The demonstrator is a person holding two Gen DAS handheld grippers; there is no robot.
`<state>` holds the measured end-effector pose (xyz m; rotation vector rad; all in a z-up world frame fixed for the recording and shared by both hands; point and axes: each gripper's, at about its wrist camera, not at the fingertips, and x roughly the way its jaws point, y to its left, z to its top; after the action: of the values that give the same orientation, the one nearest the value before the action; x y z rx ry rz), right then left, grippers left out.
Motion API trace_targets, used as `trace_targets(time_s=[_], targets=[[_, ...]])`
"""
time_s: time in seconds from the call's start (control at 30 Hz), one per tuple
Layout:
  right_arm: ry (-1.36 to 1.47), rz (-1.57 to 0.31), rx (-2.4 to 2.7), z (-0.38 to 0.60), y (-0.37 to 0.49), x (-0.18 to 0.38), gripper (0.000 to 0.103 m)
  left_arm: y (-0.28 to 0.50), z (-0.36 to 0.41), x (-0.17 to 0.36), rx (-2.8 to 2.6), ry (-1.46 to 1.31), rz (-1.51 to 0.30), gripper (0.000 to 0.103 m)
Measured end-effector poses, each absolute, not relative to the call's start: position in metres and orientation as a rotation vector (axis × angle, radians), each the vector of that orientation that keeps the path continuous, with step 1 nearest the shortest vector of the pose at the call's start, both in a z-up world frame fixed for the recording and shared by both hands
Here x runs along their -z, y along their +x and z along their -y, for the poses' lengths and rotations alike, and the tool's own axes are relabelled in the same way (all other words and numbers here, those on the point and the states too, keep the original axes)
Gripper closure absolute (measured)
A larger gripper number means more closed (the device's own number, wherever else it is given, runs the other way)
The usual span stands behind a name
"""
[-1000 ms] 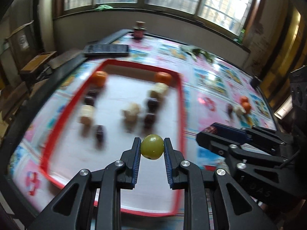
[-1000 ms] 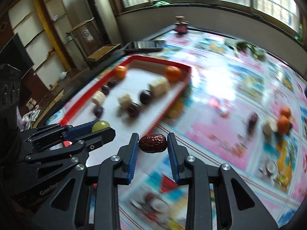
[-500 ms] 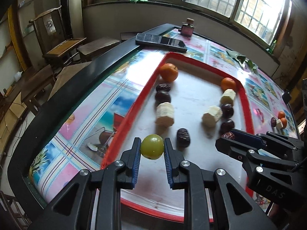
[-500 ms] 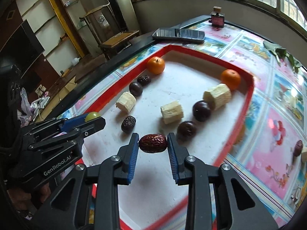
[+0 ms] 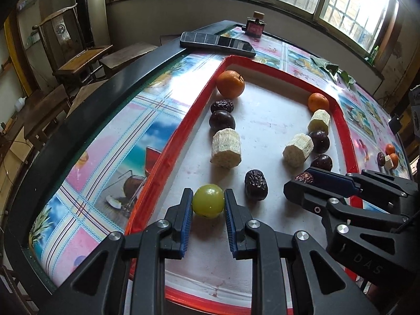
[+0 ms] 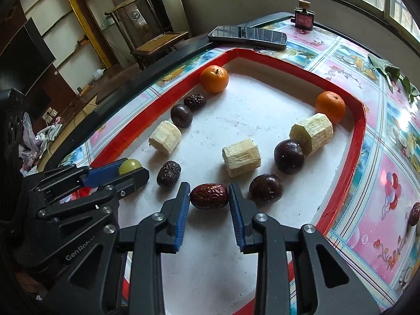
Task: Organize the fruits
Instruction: 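Carry the grape and red date over the tray, then open both grippers to drop the grape and date into the tray, then move both open grippers back toward the remaining fruit on the table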
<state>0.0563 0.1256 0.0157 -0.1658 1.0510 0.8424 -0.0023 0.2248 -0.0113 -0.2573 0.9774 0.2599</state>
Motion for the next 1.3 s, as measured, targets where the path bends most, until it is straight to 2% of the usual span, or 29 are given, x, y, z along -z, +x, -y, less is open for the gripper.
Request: trace_targets(time_s=[0.1, 0.13, 0.17, 0.23, 0.37, 0.53, 0.67, 0.93, 1.3], targets=[[-0.174, -1.055, -0.833, -0.127, 0.057, -0.014, 0.07, -0.002, -0.224, 0.011, -0.259, -0.261, -0.98, 0.08], [-0.177, -1.058, -0.829, -0.128, 0.057, -0.013, 0.07, -0.002, -0.224, 0.011, -0.256, -0.262, -0.981, 0.074], [-0.178, -1.061, -0.822, -0.128, 0.058, -0.013, 0.07, -0.002, -0.225, 0.011, -0.256, -0.267, -0.983, 0.064], [-0.173, -1.064, -0.819, -0.127, 0.059, -0.012, 0.07, -0.002, -0.225, 0.011, -0.279, -0.27, -0.982, 0.054], [-0.162, -1.081, -0.804, -0.125, 0.061, -0.011, 0.064, -0.004, -0.228, 0.011, -0.284, -0.288, -0.983, 0.048], [-0.162, -1.09, -0.782, -0.123, 0.063, -0.012, 0.057, -0.006, -0.229, 0.009, -0.287, -0.293, -0.989, 0.046], [-0.153, -1.103, -0.772, -0.117, 0.062, -0.014, 0.054, -0.009, -0.228, 0.007, -0.28, -0.304, -0.984, 0.04], [-0.159, -1.082, -0.739, -0.1, 0.056, -0.024, 0.038, -0.017, -0.221, -0.003, -0.305, -0.283, -0.953, 0.026], [-0.124, -1.06, -0.723, -0.072, 0.045, -0.042, 0.034, -0.022, -0.197, -0.024, -0.282, -0.253, -0.906, 0.025]])
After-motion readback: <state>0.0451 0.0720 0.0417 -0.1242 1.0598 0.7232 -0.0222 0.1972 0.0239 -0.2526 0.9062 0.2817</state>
